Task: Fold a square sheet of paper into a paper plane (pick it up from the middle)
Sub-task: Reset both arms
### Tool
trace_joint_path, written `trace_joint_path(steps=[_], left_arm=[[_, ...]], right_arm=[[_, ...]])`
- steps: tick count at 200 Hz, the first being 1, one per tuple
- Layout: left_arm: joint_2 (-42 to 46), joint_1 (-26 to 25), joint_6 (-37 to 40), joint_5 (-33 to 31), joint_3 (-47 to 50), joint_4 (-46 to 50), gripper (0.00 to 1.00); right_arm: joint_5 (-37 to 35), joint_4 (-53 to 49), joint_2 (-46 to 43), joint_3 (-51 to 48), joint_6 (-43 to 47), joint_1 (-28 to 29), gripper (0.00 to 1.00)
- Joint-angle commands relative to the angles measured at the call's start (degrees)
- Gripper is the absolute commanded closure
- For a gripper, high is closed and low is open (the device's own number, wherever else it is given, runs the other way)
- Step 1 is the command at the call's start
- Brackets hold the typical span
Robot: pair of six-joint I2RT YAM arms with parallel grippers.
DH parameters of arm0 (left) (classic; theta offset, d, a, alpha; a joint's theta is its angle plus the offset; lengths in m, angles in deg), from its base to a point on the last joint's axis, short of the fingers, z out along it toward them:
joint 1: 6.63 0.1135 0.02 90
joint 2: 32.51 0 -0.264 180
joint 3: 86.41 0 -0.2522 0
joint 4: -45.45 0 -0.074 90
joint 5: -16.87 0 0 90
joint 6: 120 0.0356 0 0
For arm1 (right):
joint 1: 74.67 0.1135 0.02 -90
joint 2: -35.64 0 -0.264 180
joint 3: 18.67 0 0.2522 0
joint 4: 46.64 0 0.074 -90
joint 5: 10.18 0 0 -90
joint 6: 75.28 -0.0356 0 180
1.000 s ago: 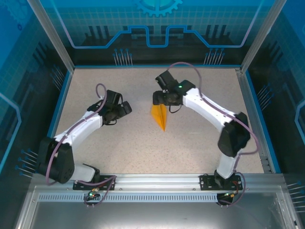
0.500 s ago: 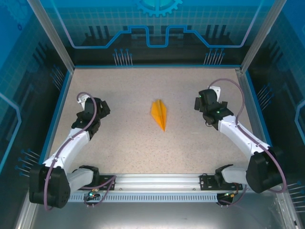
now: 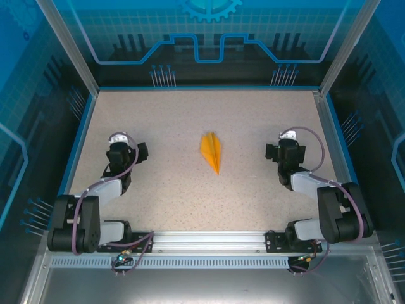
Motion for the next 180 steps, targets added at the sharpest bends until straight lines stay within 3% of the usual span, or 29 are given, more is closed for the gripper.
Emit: trace_joint_path(steps=[1, 33, 84, 116, 180], left_arm=[[-1.4, 0.9, 3.2, 9.5, 1.1, -10.3, 0.01], [-5.2, 0.9, 2.8, 13.2, 4.2, -21.1, 0.01], [-11.9, 0.6, 2.5, 11.7, 0.7, -20.5, 0.02], [-12.9, -2.7, 4.6, 5.8, -1.5, -17.3, 0.02], [-12.8, -2.7, 5.0, 6.6, -1.5, -17.5, 0.02]], right_arm=[[10.5, 14.7, 0.6, -2.6, 2.2, -2.7, 0.01], [14.8, 19.6, 5.0, -3.2, 3.5, -3.1, 0.01], [15.9, 19.7, 7.7, -2.1, 4.4, -3.0, 0.01], [15.1, 19.2, 7.8, -1.8, 4.5, -2.5, 0.01], [15.1, 19.2, 7.8, -1.7, 4.6, -2.5, 0.01]])
